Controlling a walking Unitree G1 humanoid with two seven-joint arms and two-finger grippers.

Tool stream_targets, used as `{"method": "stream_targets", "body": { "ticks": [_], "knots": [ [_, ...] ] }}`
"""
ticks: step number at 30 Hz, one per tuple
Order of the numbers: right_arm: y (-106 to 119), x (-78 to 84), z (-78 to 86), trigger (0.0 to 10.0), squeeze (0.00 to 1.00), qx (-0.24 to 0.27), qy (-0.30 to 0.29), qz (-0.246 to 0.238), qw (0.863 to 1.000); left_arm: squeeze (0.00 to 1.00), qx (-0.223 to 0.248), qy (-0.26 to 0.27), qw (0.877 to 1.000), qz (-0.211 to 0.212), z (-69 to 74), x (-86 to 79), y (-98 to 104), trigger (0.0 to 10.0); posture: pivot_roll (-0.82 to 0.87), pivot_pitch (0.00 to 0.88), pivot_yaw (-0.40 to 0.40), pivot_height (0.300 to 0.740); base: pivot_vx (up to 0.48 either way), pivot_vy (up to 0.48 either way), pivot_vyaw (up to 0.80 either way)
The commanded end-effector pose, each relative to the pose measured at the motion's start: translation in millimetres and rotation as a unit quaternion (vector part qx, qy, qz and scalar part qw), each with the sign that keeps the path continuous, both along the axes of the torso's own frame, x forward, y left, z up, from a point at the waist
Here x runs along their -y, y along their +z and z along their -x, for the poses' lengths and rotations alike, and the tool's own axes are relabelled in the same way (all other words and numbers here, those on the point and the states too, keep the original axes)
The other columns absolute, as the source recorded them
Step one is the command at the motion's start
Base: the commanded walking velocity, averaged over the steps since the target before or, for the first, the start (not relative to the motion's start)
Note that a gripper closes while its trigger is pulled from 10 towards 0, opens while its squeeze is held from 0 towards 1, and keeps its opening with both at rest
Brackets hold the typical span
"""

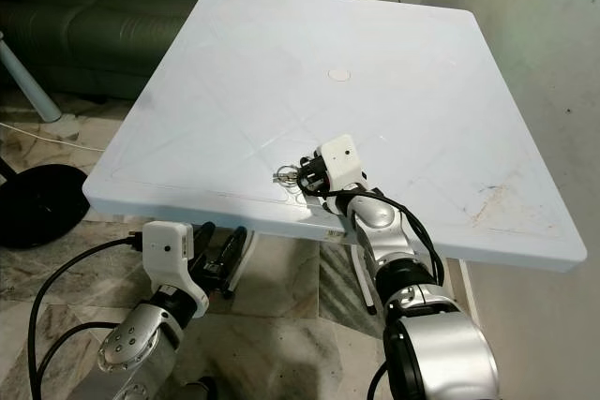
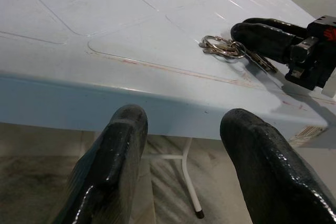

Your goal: Hang keys on a hook

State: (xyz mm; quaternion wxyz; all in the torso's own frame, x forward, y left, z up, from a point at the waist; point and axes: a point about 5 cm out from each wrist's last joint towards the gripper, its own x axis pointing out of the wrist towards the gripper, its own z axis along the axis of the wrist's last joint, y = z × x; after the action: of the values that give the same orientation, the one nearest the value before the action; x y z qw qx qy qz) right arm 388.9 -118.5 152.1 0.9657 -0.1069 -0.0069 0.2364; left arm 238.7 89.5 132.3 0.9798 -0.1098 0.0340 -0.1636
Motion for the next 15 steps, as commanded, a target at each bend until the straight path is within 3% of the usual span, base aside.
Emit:
{"method": "stream_targets", "body": {
  "ticks": [1,2,3,4,6,7,8,9,15],
  "knots": [
    [-3.9,5.7,1.2,0.0,0.0,-0.006,-0.004,-0.002,1.0,0.0,0.001,-0.003,1.0,0.012,2.0,4.4,2.7,10.0,0.35,0.216,-0.086,0.736,0.0,0.0,0.0],
    [-3.8,6.1,1.1,0.7,0.0,-0.005,-0.005,0.0,1.0,0.0,0.001,-0.003,1.0,0.012,2.0,4.5,2.7,10.0,0.35,0.216,-0.086,0.736,0.0,0.0,0.0],
    [-4.7,6.4,1.0,4.1,0.0,-0.009,-0.007,0.001,1.0,0.0,0.001,-0.003,1.0,0.012,2.2,4.5,2.6,10.0,0.35,0.219,-0.085,0.736,0.0,0.0,0.0],
    [-4.7,6.4,1.0,4.1,0.0,-0.009,-0.007,0.001,1.0,0.0,0.001,-0.003,1.0,0.012,2.2,4.5,2.6,10.0,0.35,0.219,-0.085,0.736,0.0,0.0,0.0],
    [-5.0,6.3,1.2,5.3,0.0,-0.011,-0.004,0.0,1.0,0.0,0.0,-0.003,1.0,0.012,2.6,4.6,2.7,10.0,0.35,0.218,-0.086,0.736,0.0,0.0,0.0],
    [-5.1,6.7,1.1,8.9,0.0,-0.011,-0.005,0.001,1.0,0.0,0.0,-0.003,1.0,0.012,2.7,4.6,2.6,10.0,0.35,0.22,-0.085,0.736,0.0,0.0,0.0],
    [-5.3,7.2,1.0,8.9,0.0,-0.012,-0.007,0.002,1.0,0.0,0.0,-0.003,1.0,0.012,2.8,4.7,2.4,10.0,0.35,0.22,-0.085,0.736,0.0,0.0,0.0],
    [-5.2,7.1,1.3,10.0,0.0,-0.012,-0.002,0.0,1.0,0.0,0.0,-0.003,1.0,0.012,2.8,4.7,2.3,10.0,0.35,0.22,-0.085,0.736,0.0,0.0,0.0],
    [-6.7,7.9,1.3,10.0,0.0,-0.023,0.0,-0.006,1.0,0.0,0.0,-0.003,1.0,0.012,3.0,4.6,2.4,10.0,0.35,0.218,-0.086,0.736,0.0,0.0,0.0]
  ]
}}
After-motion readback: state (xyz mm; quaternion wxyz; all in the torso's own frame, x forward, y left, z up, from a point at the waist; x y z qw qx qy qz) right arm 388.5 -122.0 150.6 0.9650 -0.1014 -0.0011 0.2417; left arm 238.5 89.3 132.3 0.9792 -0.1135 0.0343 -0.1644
